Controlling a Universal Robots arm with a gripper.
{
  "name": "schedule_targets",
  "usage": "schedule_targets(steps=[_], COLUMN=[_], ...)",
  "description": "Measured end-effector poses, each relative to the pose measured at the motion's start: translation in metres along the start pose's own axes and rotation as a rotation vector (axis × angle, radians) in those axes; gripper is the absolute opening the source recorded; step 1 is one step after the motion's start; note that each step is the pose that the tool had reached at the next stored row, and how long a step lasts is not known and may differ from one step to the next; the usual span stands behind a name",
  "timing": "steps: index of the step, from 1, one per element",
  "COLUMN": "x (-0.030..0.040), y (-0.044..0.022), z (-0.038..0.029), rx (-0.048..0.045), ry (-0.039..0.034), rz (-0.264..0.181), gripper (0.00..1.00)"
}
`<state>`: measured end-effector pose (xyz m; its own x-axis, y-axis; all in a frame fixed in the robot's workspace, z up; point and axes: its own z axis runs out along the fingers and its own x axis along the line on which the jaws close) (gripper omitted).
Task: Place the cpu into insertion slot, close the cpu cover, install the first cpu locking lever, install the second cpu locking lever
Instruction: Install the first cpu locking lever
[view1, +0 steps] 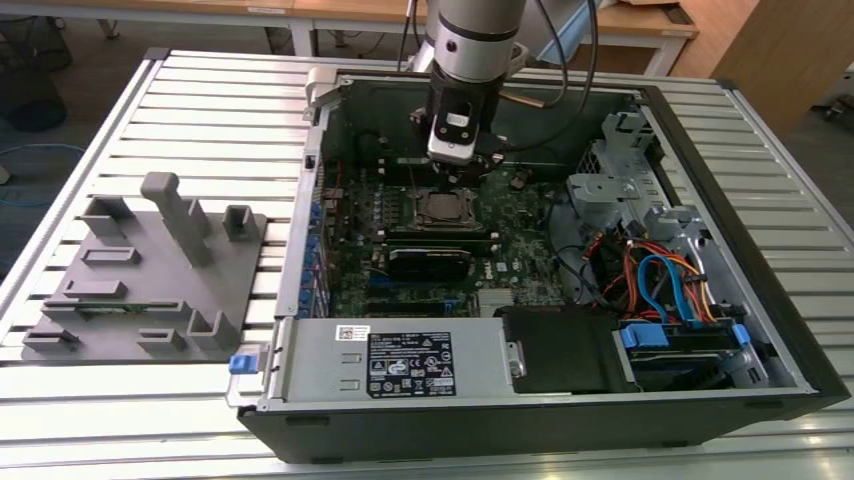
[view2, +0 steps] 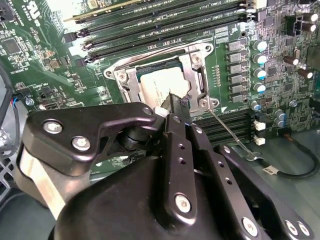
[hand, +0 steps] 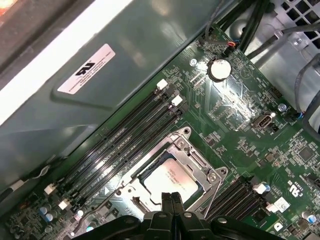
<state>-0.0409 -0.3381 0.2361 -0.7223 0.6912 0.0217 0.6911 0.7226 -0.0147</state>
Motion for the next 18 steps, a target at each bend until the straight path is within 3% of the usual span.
schedule_targets(steps=[13, 18], x=[0.0000, 0.0000], y=[0.0000, 0.0000], z=[0.0000, 0.0000], rx=[0.0001, 0.0012], ry=[-0.0001, -0.0008], rz=[-0.004, -0.056], gripper=[0.10, 0.10])
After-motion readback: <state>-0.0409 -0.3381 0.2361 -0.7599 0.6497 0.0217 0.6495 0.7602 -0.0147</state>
